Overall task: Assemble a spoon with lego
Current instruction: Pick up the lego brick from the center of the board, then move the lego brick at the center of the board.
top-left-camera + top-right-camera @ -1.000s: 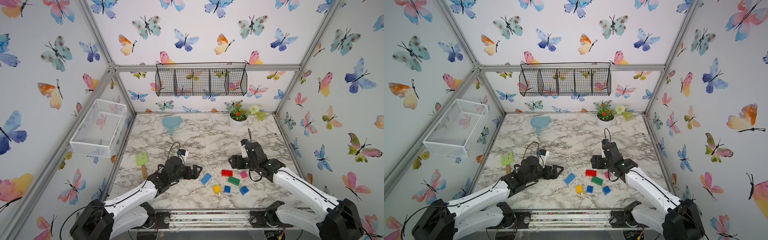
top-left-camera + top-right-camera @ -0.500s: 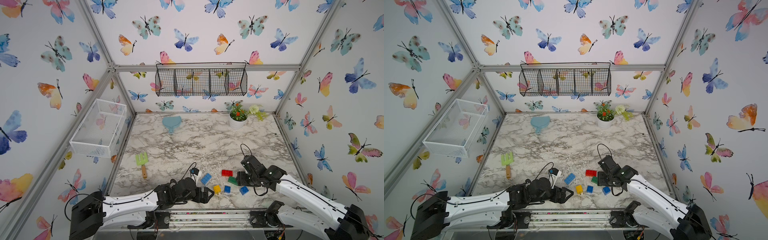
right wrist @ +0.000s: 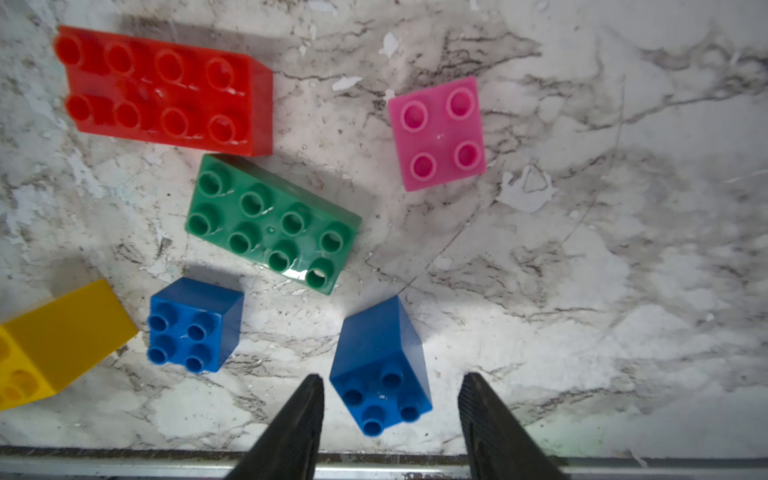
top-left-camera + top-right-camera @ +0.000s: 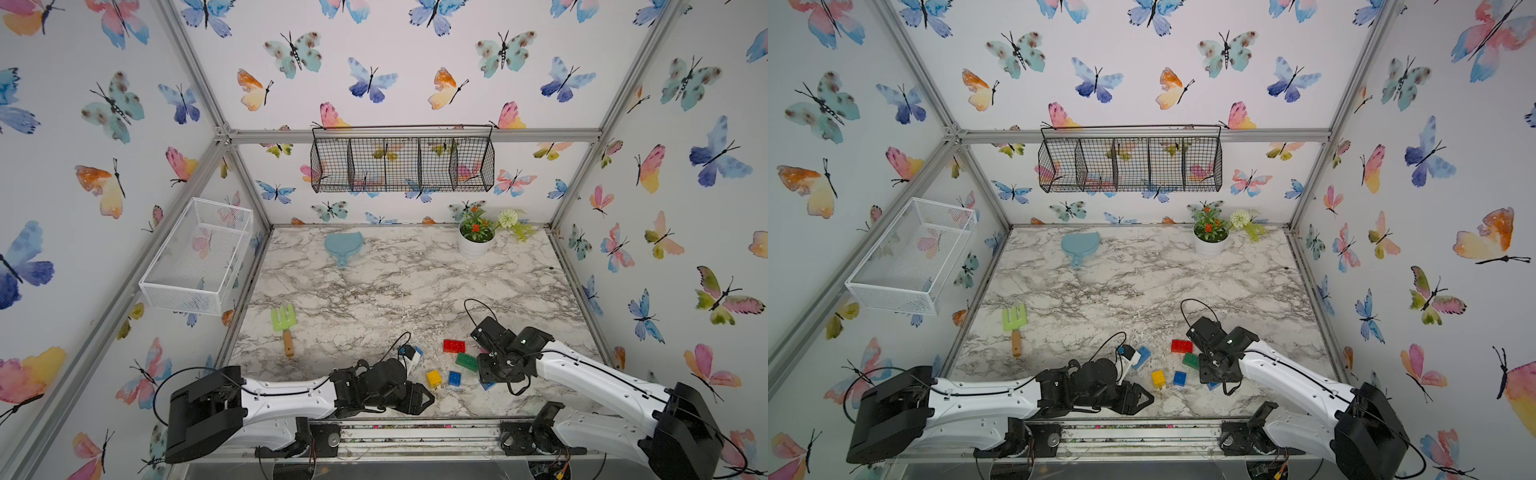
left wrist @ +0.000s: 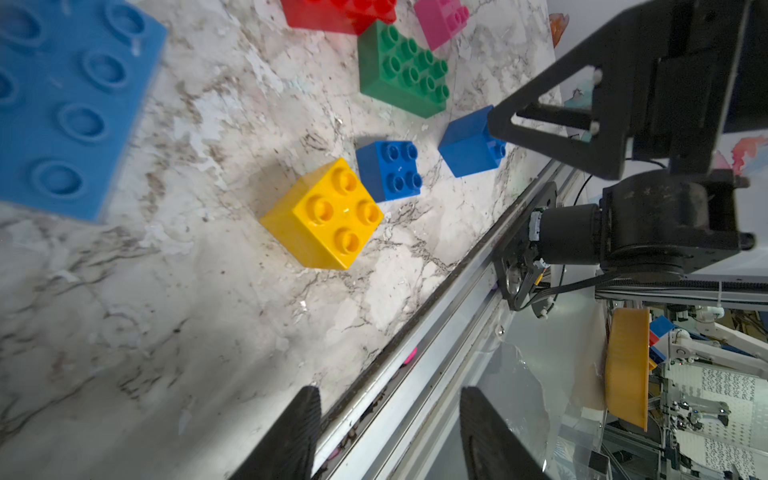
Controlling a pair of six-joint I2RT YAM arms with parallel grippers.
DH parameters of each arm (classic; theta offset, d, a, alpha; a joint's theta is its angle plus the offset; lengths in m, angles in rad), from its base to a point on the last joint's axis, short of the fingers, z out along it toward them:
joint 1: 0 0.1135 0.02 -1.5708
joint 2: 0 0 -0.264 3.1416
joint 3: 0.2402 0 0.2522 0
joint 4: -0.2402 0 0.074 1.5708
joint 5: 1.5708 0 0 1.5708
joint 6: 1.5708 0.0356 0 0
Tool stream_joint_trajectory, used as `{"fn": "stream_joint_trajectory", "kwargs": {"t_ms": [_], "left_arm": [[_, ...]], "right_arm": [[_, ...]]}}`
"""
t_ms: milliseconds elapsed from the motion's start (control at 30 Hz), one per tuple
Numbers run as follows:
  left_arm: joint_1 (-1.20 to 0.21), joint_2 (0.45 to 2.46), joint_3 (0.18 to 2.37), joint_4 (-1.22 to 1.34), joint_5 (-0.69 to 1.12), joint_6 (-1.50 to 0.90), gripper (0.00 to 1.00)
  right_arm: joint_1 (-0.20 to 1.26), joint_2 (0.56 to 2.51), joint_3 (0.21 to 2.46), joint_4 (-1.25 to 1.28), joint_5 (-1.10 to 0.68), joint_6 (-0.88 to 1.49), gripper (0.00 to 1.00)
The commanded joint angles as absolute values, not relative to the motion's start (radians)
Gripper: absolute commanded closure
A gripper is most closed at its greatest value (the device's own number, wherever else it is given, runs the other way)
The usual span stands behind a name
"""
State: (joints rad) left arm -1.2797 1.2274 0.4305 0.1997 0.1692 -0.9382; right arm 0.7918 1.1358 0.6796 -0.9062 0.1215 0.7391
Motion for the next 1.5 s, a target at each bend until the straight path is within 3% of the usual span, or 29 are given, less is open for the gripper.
{"fn": "stream_joint_trajectory", "kwargs": {"t_ms": [0,400,1000,1467], "left_arm": [[-1.29,1.288,0.462,0.259,0.225,-0.925,0.45],[-1.242,1.472,0.511,0.295,0.201,-0.92,0.58],[-1.144,1.509,0.544,0.257,0.159,-0.865,0.57],[-1.137,1.435,0.528,0.227,0.143,-0.824,0.56]], "right_arm": [[0.798,1.148,0.695,-0.93,0.138,0.724,0.45],[0.806,1.189,0.708,-0.933,0.094,0.677,0.48],[0.811,1.265,0.733,-0.951,0.06,0.632,0.47],[0.815,1.323,0.749,-0.959,0.046,0.607,0.6]]}}
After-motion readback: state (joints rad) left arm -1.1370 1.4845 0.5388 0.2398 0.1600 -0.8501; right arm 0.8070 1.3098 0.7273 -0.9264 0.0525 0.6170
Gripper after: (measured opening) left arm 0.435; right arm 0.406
